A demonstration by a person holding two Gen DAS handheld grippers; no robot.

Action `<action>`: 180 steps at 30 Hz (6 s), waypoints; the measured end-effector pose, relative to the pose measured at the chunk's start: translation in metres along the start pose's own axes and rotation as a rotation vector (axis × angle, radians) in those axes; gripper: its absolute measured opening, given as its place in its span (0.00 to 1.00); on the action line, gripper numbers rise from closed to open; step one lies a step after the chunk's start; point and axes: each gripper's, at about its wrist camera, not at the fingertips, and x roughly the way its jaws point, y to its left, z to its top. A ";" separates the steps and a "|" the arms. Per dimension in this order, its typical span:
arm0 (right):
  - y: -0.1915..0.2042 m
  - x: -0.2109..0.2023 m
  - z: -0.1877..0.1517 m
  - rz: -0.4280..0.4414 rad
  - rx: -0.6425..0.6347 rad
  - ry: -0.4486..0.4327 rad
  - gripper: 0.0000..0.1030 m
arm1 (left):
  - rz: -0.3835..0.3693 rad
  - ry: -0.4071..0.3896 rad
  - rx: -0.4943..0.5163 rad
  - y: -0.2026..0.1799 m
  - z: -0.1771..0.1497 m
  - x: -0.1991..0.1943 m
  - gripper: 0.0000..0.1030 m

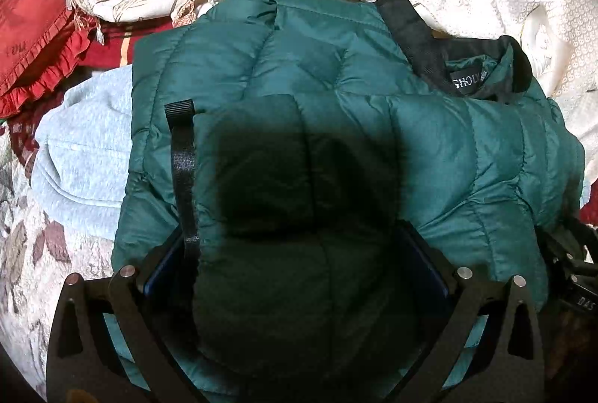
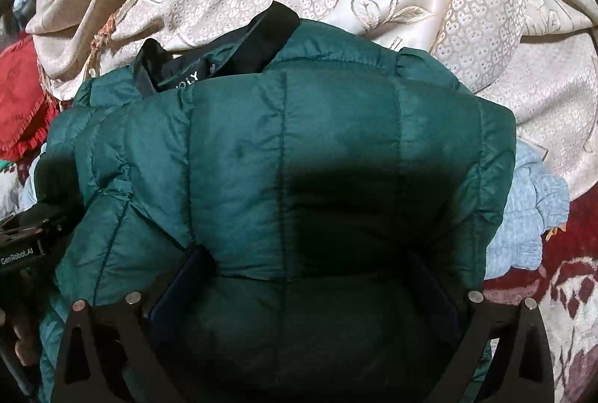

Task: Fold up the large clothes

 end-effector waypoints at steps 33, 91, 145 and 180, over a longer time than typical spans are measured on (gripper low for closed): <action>0.014 -0.004 0.011 -0.037 -0.030 -0.065 1.00 | 0.022 -0.037 0.036 -0.018 -0.012 -0.009 1.00; 0.002 -0.176 -0.260 -0.055 0.005 -0.046 1.00 | -0.059 -0.105 0.115 0.052 -0.233 -0.152 1.00; -0.060 -0.197 -0.298 0.117 0.230 -0.022 1.00 | -0.016 -0.047 -0.147 0.152 -0.232 -0.169 1.00; -0.041 -0.193 -0.290 0.455 0.288 -0.065 1.00 | -0.621 0.014 -0.133 0.132 -0.228 -0.179 0.99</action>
